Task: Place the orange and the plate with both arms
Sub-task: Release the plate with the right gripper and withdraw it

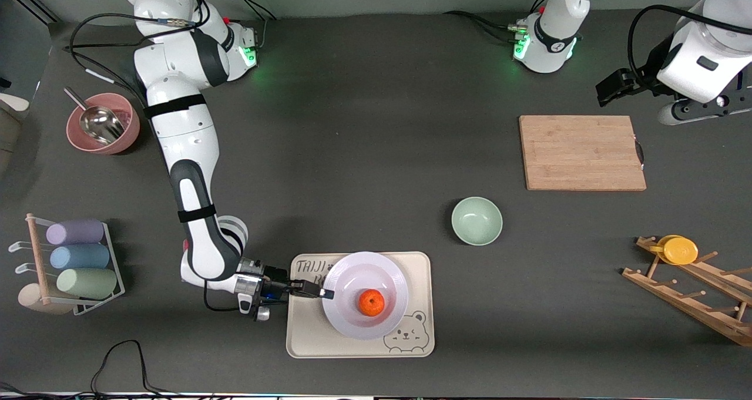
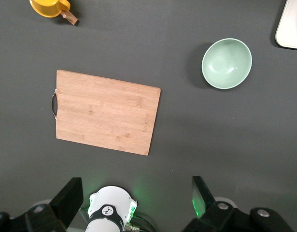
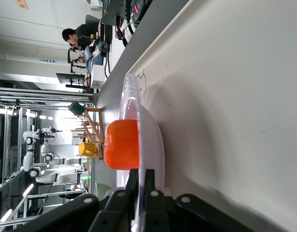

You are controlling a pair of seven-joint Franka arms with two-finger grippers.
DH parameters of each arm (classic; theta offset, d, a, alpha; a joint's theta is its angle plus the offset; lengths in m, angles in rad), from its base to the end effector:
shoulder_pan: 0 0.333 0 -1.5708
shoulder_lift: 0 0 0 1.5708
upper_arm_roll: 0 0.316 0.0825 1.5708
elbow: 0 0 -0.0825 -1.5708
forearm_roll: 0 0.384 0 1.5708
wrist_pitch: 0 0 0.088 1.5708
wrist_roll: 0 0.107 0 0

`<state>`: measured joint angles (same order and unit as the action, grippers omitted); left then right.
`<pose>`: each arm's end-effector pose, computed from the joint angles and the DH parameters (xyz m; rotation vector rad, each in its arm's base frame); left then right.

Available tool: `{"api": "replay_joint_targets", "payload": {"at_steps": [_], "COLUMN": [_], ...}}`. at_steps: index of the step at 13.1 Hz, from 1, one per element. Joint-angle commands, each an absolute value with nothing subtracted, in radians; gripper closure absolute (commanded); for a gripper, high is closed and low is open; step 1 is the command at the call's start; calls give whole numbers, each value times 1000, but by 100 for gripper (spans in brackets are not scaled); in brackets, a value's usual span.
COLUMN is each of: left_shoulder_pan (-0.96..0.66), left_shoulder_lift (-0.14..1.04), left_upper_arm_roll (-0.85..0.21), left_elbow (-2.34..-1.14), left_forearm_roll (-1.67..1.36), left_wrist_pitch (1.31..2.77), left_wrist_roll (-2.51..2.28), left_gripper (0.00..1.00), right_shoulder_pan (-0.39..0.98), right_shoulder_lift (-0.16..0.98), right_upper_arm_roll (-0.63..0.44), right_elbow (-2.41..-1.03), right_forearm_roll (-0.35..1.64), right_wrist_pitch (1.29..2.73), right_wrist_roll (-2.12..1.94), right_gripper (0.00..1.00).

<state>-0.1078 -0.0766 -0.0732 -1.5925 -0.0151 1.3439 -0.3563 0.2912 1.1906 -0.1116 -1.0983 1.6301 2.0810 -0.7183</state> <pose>0.4965 -0.0944 0.6372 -3.0823 -0.2686 0.2613 0.7369 0.2149 0.0982 -1.9524 0.0993 -0.1949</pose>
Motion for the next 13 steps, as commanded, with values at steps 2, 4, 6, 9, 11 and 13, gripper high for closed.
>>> {"api": "replay_joint_targets", "payload": {"at_steps": [2,4,6,9,11,13], "left_shoulder_pan": [-118,-118,-118,-117,-117,-117], "left_shoulder_lift": [-71,-71,-71,-71,-71,-71], "left_upper_arm_roll": [-75,-80,-81,-87,-87,-89], "left_elbow": [-1575,-1578,-1577,-1577,-1575,-1575], "left_forearm_roll": [-23,-23,-23,-23,-23,-23], "left_wrist_pitch": [1319,1312,1304,1301,1301,1301], "left_wrist_roll": [-377,-377,-377,-379,-379,-379], "left_gripper": [0,0,0,0,0,0], "right_shoulder_pan": [290,287,282,246,226,187], "right_shoulder_lift": [1169,1166,1151,1089,1004,919], "right_upper_arm_roll": [-110,-110,-110,-127,-141,-144], "right_elbow": [-1106,-1104,-1106,-1141,-1205,-1256], "right_forearm_roll": [1589,1574,1527,1384,1269,1124], "right_wrist_pitch": [2094,2094,2094,2083,2062,2007], "right_wrist_roll": [-683,-666,-664,-617,-566,-555], "right_gripper": [51,48,48,46,42,23]}}
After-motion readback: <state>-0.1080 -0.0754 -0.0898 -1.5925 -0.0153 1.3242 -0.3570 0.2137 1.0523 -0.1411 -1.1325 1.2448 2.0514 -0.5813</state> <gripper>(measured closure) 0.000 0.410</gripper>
